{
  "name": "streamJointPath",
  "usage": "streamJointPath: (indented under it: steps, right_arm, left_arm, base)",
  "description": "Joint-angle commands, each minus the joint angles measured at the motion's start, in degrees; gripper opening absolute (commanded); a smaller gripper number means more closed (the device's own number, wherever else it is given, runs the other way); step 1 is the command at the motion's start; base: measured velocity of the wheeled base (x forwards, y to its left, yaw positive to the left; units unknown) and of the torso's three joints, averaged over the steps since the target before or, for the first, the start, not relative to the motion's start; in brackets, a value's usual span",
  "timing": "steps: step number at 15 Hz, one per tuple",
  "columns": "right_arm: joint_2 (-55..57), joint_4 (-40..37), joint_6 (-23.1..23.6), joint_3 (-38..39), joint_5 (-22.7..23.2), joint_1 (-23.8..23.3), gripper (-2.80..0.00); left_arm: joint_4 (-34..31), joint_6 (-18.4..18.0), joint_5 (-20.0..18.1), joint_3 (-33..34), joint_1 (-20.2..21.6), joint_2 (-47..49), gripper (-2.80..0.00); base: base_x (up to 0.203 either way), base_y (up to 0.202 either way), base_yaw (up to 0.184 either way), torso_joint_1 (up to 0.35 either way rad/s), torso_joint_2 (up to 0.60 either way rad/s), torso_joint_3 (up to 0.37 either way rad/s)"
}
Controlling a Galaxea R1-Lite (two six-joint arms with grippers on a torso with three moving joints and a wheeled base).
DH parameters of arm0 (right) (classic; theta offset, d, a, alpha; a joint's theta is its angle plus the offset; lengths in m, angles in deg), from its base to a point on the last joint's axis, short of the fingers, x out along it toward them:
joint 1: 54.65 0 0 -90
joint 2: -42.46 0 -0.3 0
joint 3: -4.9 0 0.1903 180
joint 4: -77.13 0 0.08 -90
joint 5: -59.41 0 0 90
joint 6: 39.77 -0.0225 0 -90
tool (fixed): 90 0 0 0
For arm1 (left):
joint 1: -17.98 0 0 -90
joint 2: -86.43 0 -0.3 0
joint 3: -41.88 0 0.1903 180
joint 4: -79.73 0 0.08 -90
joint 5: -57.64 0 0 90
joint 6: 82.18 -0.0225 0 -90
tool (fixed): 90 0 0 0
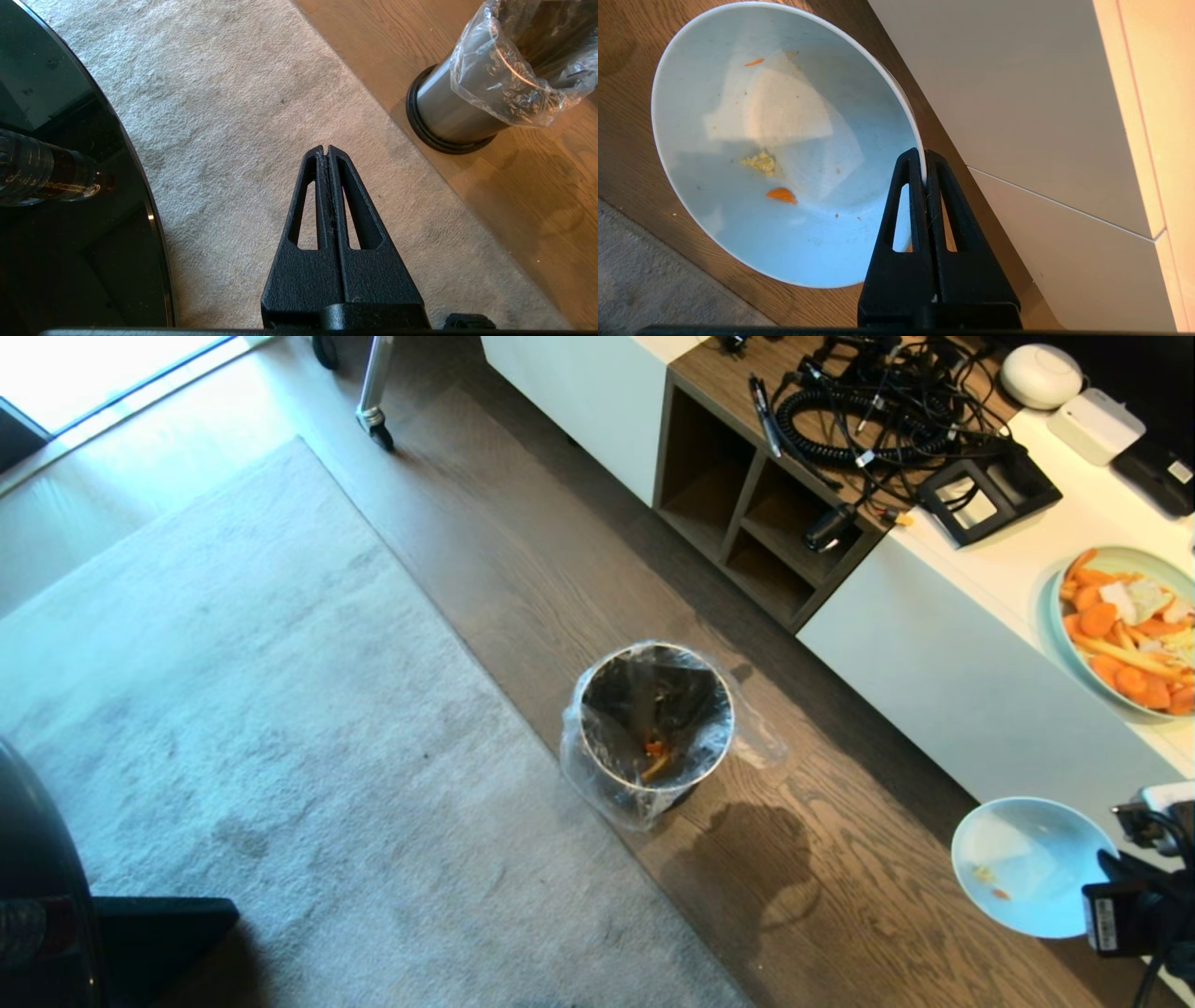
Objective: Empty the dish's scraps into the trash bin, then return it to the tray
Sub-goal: Put the bowl back to the table
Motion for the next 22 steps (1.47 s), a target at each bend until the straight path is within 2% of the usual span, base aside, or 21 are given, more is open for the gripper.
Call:
streamJointPath:
  steps: [1,4,6,9,10,13,15,16,22]
  right_arm:
    - [-9.86,-6.18,-0.98,0.15,-0.12,-0.10,-2.80]
    - [-18.65,-16.91,-5.38,0.15,-0.04,-0.04,-2.80]
    - [-25.07,-25.91,-8.48,0.15,1.89,0.14,-2.80]
    - [-36.68,-39.94,-10.12,0.15,9.36,0.21,-2.80]
    - [-38.38,-44.63,-10.48,0.15,11.53,0.23,-2.80]
    - [-39.17,-51.42,-10.90,0.15,20.96,0.09,-2.80]
    - [-40.83,-58.67,-10.34,-0.04,23.58,0.08,-2.80]
    - [-41.92,-60.60,-10.36,-0.45,23.85,0.08,-2.80]
    - [-45.91,-60.33,-10.74,-0.56,23.98,-0.01,-2.80]
  left_arm:
    - [0.01,0.03,0.02,0.00,0.00,-0.02,-2.80]
    - [0.01,0.03,0.02,0.00,0.00,-0.02,-2.80]
    - [0.01,0.03,0.02,0.00,0.00,-0.02,-2.80]
    - [0.01,0.03,0.02,0.00,0.00,-0.02,-2.80]
    - [0.01,0.03,0.02,0.00,0.00,-0.02,-2.80]
    - [0.01,0.03,0.02,0.00,0.00,-0.02,-2.80]
    - [0.01,0.03,0.02,0.00,0.00,-0.02,-2.80]
    - [0.01,0.03,0.02,0.00,0.00,-0.02,-2.80]
    - [0.01,0.03,0.02,0.00,0.00,-0.02,-2.80]
  base:
    - [0.000,0.000,0.000,0.000,0.00,0.000]
    - [0.000,0.000,0.000,0.000,0.00,0.000]
    - [0.000,0.000,0.000,0.000,0.00,0.000]
    - [0.000,0.000,0.000,0.000,0.00,0.000]
    - [0.000,0.000,0.000,0.000,0.00,0.000]
    - [0.000,0.000,0.000,0.000,0.00,0.000]
    - [0.000,0.000,0.000,0.000,0.00,0.000]
    - [0.000,0.000,0.000,0.000,0.00,0.000]
    - [0.000,0.000,0.000,0.000,0.00,0.000]
